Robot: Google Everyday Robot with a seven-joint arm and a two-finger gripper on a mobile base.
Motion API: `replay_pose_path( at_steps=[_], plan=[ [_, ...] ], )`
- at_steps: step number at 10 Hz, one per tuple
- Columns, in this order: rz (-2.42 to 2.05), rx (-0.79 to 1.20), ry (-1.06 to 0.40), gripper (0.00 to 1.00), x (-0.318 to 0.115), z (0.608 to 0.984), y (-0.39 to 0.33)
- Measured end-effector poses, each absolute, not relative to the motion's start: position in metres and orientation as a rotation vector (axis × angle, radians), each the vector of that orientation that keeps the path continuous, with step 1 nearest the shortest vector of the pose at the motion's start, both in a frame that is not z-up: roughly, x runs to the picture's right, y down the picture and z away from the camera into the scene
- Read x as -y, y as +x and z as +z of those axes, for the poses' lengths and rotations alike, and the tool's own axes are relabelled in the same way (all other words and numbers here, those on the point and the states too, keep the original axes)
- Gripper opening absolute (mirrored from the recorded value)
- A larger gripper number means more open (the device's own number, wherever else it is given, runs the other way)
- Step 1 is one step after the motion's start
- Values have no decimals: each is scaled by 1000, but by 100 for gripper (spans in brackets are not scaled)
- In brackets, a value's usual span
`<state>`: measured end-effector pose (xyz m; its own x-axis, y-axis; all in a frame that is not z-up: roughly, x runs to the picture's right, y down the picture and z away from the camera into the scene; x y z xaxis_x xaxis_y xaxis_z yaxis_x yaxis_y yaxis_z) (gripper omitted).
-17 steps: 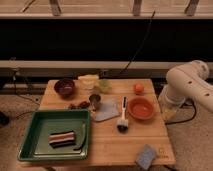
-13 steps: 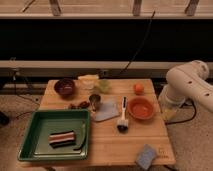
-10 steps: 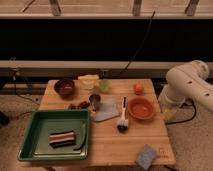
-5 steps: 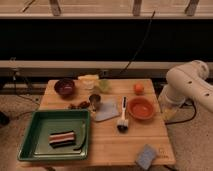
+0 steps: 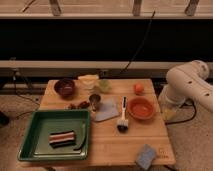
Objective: Place apple in purple bowl
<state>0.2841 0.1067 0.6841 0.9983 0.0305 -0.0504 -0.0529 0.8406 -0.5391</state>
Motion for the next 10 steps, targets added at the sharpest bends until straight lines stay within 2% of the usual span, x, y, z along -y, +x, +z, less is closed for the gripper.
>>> replay_pose_path(
  at_steps=[6,10],
  plan=[
    [49,2,-592,65,-107,695,282],
    [108,111,-618,65,-82,771,265]
  ],
)
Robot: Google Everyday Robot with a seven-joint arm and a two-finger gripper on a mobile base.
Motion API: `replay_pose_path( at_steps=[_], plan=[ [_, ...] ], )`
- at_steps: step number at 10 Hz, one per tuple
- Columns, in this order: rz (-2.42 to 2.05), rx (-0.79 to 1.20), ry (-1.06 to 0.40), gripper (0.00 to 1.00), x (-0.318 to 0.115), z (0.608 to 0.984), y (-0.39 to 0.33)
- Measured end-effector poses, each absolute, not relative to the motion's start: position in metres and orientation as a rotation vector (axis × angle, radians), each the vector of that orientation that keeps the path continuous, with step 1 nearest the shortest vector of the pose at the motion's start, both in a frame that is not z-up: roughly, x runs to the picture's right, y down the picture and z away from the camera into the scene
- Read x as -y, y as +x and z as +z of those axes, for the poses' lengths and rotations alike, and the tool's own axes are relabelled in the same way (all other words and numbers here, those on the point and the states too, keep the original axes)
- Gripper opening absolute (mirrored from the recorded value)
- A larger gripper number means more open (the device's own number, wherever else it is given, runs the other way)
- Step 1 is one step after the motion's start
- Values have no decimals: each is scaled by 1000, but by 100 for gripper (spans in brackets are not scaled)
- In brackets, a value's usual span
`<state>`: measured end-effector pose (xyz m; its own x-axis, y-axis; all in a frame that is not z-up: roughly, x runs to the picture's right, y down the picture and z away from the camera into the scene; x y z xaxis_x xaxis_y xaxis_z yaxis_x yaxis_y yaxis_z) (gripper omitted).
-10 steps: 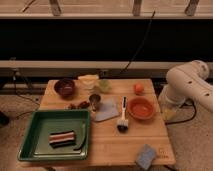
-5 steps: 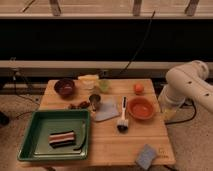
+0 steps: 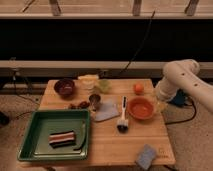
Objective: Place apple in purple bowl
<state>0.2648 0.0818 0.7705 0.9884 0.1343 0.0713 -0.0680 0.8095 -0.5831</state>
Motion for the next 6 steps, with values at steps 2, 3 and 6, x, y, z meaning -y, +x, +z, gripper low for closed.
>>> replay_pose_path(
  at_steps=[2,3,6],
  plan=[
    [154,158,-624,65,-55,822,253],
    [170,164,-630,65,-49,837,252],
    [243,187,-609,65,-24,887,246]
  ],
)
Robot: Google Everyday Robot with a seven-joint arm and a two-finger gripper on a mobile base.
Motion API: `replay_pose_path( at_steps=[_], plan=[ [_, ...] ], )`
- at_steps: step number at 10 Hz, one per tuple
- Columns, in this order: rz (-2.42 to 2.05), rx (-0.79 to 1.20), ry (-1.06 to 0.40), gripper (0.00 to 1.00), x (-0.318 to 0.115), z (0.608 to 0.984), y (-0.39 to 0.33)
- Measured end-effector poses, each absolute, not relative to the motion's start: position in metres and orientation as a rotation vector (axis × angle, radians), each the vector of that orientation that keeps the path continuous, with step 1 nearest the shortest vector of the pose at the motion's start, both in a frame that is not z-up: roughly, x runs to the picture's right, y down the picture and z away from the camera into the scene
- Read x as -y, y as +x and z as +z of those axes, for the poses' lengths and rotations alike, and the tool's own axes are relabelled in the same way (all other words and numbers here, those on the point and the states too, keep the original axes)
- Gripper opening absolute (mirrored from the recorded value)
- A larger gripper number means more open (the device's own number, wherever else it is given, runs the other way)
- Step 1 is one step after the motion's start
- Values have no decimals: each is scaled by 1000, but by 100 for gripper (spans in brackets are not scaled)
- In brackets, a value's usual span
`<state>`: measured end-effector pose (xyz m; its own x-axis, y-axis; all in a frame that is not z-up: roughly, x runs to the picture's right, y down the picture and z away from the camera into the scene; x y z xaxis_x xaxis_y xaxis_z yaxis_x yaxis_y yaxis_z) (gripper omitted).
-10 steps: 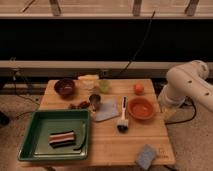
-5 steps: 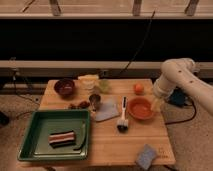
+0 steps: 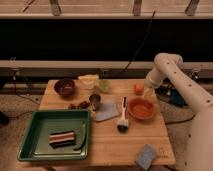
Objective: Place apple in purple bowl
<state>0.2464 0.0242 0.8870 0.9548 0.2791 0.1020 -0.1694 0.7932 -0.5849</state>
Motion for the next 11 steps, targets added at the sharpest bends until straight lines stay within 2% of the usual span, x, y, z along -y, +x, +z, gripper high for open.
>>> replay_pose_path(
  at_steps=[4,11],
  plan=[
    [309,198,-580,65,-10,924,237],
    [354,167,-535,65,-1,955,232]
  ],
)
